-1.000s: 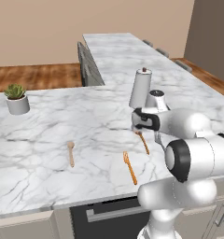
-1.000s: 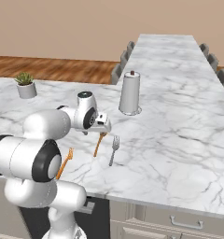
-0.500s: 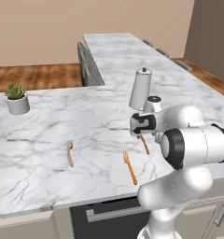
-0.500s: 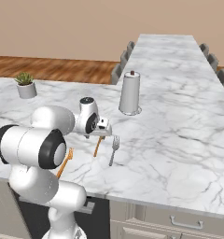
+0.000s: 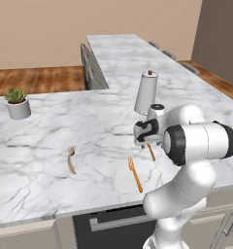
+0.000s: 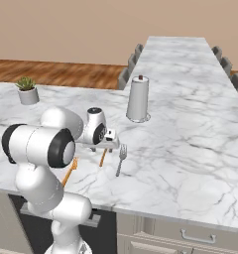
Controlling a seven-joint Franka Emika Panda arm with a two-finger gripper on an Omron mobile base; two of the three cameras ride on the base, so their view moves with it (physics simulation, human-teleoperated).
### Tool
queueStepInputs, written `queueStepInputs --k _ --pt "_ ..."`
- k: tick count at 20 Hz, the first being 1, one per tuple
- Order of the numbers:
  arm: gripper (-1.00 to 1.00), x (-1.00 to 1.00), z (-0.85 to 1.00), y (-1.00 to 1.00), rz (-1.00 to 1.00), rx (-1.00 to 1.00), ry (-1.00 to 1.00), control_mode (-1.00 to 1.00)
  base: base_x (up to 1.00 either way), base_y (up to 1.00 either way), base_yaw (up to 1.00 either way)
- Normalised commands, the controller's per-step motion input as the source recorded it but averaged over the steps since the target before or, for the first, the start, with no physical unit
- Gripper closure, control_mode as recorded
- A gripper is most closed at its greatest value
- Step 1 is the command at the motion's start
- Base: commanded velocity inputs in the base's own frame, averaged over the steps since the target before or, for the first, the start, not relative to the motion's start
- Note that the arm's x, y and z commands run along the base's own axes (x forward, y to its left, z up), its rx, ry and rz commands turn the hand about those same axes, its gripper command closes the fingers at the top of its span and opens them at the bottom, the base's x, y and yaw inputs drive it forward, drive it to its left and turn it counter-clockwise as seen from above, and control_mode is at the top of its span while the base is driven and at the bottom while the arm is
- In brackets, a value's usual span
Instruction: Organize the utensils by type. Pick up the wooden spoons from the counter and place them in the open cabinet. Then pick up the metallic utensils from the counter and place them in the open drawer.
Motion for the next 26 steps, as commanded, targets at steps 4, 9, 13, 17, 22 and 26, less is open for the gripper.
queueStepInputs --k 4,9,13,17,22,26 --pt "-1.0 0.17 -0.2 0.0 0.0 0.0 0.09 -1.0 0.0 0.0 0.0" --pt "-1.0 0.17 -0.17 0.0 0.0 0.01 0.09 -1.0 0.0 0.0 0.0" --pt "-1.0 0.13 -0.2 0.0 0.0 0.02 0.11 -1.0 0.0 0.0 0.0" --pt "-1.0 0.15 -0.17 0.0 0.0 0.0 0.02 -1.0 0.0 0.0 0.0" --pt "-1.0 0.16 -0.15 -0.03 0.0 0.0 0.0 -1.0 0.0 0.0 0.0" --pt "1.0 0.06 -0.21 -0.02 0.0 0.0 0.0 -1.0 0.0 0.0 0.0"
